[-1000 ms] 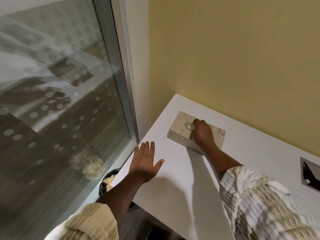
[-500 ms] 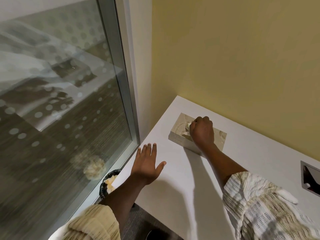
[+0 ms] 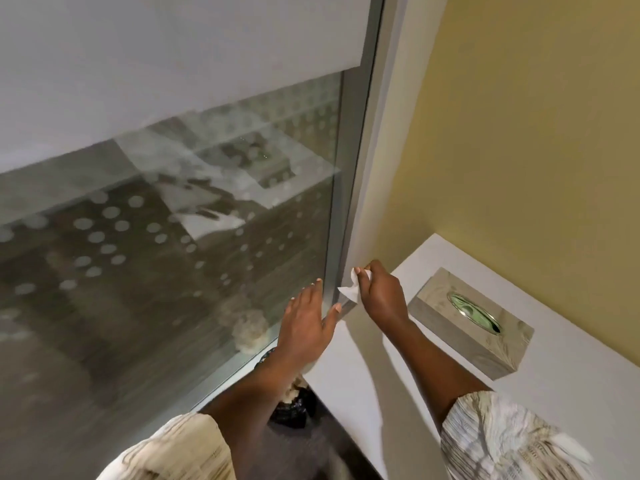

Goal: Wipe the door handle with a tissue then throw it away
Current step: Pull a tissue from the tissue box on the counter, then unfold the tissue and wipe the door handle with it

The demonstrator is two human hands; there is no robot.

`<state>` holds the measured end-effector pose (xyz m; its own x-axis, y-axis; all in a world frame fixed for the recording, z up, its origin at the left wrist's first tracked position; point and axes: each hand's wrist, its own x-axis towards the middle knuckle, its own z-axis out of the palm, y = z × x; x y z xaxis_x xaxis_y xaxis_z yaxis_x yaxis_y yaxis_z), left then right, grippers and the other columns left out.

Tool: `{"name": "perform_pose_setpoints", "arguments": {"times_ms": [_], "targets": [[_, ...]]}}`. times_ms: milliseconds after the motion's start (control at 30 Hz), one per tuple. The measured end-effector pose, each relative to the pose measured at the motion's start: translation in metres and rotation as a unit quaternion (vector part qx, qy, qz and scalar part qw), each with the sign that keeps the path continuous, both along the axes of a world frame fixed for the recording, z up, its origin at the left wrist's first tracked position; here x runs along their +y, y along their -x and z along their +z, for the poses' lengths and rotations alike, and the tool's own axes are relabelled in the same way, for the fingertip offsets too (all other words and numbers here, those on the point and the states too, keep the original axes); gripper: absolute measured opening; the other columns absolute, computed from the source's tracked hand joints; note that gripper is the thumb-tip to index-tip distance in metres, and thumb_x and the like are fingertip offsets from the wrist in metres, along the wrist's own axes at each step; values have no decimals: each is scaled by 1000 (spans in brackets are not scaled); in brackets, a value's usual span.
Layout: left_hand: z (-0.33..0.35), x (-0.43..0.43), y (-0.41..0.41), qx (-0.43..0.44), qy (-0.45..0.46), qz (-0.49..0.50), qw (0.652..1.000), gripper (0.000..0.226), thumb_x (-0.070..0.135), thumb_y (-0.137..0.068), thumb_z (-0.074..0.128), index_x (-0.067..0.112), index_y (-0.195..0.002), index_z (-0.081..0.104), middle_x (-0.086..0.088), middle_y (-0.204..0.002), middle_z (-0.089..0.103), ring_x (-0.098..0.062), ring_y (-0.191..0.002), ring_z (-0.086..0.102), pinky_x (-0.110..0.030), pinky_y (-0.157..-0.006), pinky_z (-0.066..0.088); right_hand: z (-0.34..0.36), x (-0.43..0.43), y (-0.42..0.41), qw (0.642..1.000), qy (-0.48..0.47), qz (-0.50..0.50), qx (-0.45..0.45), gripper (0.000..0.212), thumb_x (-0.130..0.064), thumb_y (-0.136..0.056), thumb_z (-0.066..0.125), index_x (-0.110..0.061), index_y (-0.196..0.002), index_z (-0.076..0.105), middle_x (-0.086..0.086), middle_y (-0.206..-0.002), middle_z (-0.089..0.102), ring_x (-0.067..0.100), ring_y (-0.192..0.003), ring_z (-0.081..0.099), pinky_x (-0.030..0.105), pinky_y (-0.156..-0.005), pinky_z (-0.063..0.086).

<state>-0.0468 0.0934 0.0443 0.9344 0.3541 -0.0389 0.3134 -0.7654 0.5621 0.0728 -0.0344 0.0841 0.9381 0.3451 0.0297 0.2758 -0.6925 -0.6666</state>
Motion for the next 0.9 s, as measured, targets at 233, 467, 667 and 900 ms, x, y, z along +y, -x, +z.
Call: {"name": "perform_pose_setpoints", "arguments": {"times_ms": [233,467,667,900], "targets": [[31,73,66,-25,219,158,963,50,38,-113,47,12,-156,49,-9,-150,61,-26,-141,55,-43,-117,43,10,99,81,990,-7,135,30,34,-46,-101,47,-15,-86,49,12,-81,68,34,-80,65,31,-60,32],[61,142,191,-44,330,301,894,17,12,-106,57,17,-91,65,-4,-79,56,-19,-78,51,-33,-72,40,31,197,209,967,-9,250,46,37,-45,-98,53,-17,-74,49,18,-80,70,37,-82,65,31,-59,28],[93,182,328,-136,364,424,818,27,15,-102,70,17,-78,58,-12,-81,67,-24,-74,63,-36,-68,51,65,258,341,945,-41,316,69,43,-43,-97,57,-18,-65,45,13,-71,67,29,-68,60,30,-56,22],[137,221,507,-240,346,536,732,10,3,-101,63,6,-92,61,-13,-85,67,-20,-69,64,-28,-52,56,104,308,504,893,-109,405,163,32,-36,-96,61,-7,-83,66,11,-75,68,18,-67,57,35,-64,48]]}}
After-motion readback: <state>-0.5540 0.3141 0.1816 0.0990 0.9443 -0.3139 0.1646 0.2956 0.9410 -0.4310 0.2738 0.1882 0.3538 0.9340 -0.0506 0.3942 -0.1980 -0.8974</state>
